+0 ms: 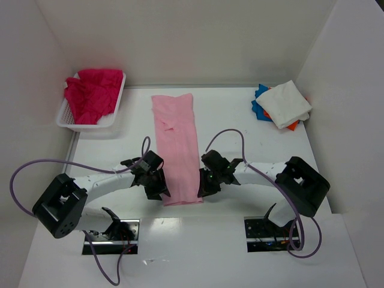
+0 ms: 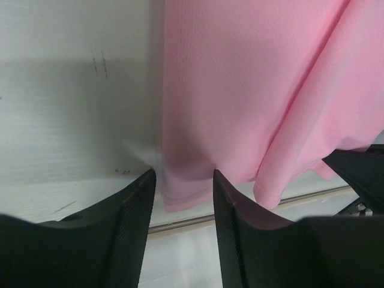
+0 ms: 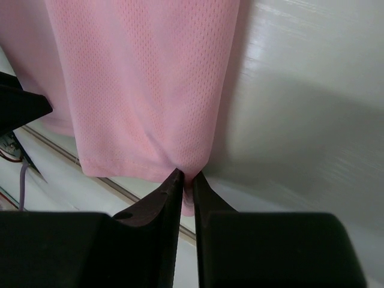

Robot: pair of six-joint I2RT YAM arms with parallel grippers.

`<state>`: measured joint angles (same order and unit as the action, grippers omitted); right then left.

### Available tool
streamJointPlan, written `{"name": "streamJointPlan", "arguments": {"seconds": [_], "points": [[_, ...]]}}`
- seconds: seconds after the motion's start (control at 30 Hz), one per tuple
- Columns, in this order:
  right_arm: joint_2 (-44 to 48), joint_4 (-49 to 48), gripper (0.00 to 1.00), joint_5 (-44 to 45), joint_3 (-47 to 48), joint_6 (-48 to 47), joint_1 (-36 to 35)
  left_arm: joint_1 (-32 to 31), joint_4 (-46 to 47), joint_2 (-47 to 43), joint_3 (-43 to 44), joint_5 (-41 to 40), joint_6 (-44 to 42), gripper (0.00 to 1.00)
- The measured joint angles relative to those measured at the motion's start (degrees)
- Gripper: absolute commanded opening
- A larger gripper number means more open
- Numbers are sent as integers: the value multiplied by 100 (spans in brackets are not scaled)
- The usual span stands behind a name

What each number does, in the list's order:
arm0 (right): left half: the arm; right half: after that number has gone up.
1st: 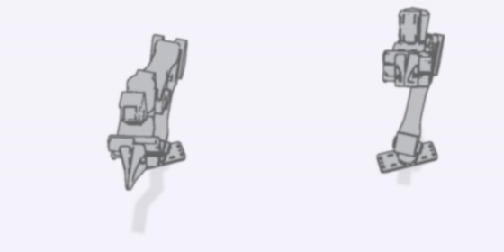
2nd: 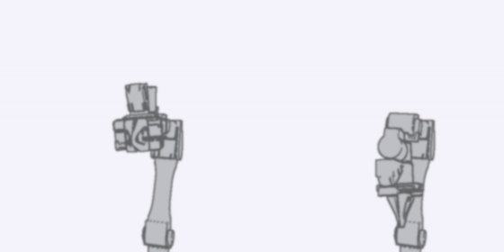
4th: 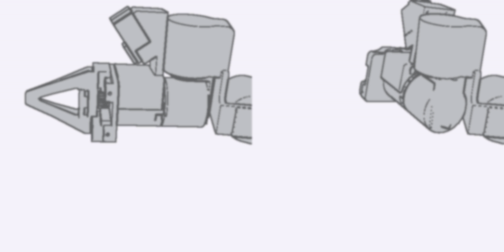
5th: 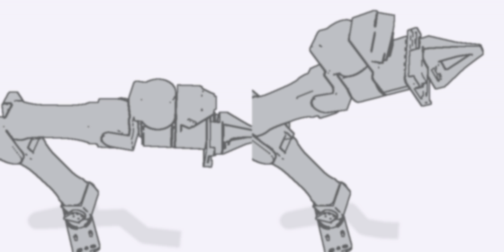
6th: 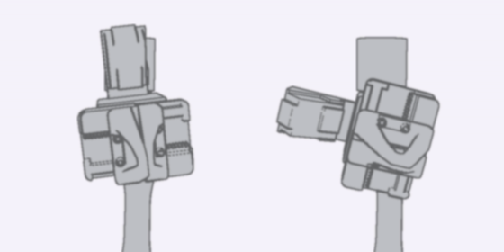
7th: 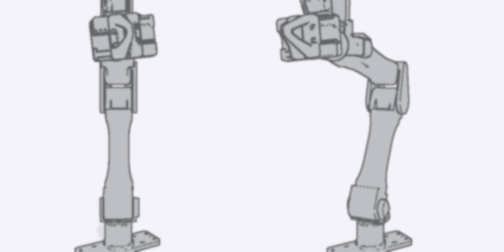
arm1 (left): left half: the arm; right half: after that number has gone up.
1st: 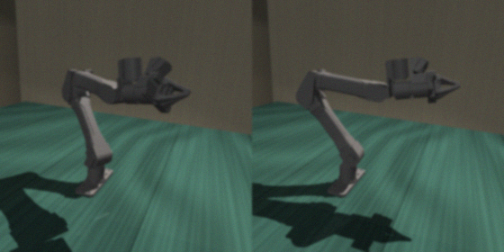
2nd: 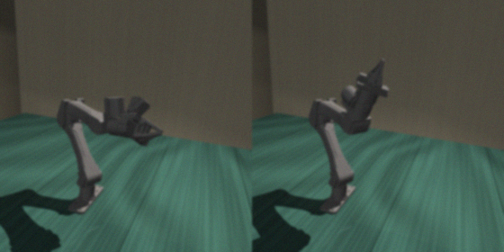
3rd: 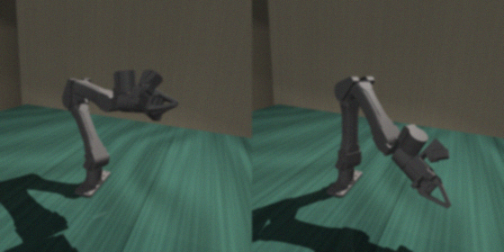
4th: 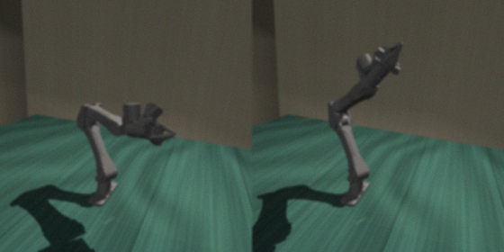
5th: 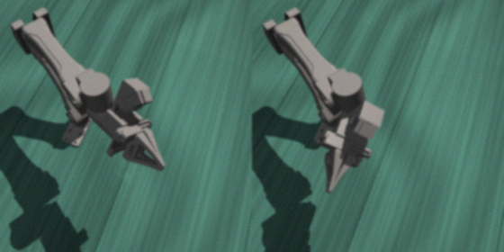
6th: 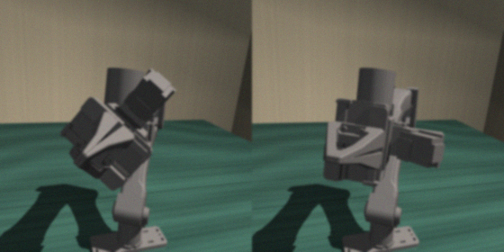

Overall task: Fold and stack the t-shirts
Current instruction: Grab the bottom of the folded rectangular tshirt with both arms

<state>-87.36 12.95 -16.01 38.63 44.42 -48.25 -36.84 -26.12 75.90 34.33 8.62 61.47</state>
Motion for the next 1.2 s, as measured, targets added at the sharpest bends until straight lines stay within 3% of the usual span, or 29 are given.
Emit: {"name": "streamJointPlan", "arguments": {"seconds": [0.27, 0.53, 0.63, 0.97, 1.2], "points": [[45, 7, 15, 56, 0, 84, 0, -25, 95, 2, -73, 58, 3, 39], [45, 9, 5, 78, 0, 122, 0, -48, 154, 41, -134, 71, 13, 1], [61, 11, 0, 93, 0, 126, 0, -48, 163, 42, -134, 74, 5, 0], [449, 136, 0, 328, 5, 185, 0, -49, -185, -330, -77, -78, -2, 0], [641, 491, 0, 465, 447, 154, 180, 80, -582, -724, 665, -199, -214, 0]]}}
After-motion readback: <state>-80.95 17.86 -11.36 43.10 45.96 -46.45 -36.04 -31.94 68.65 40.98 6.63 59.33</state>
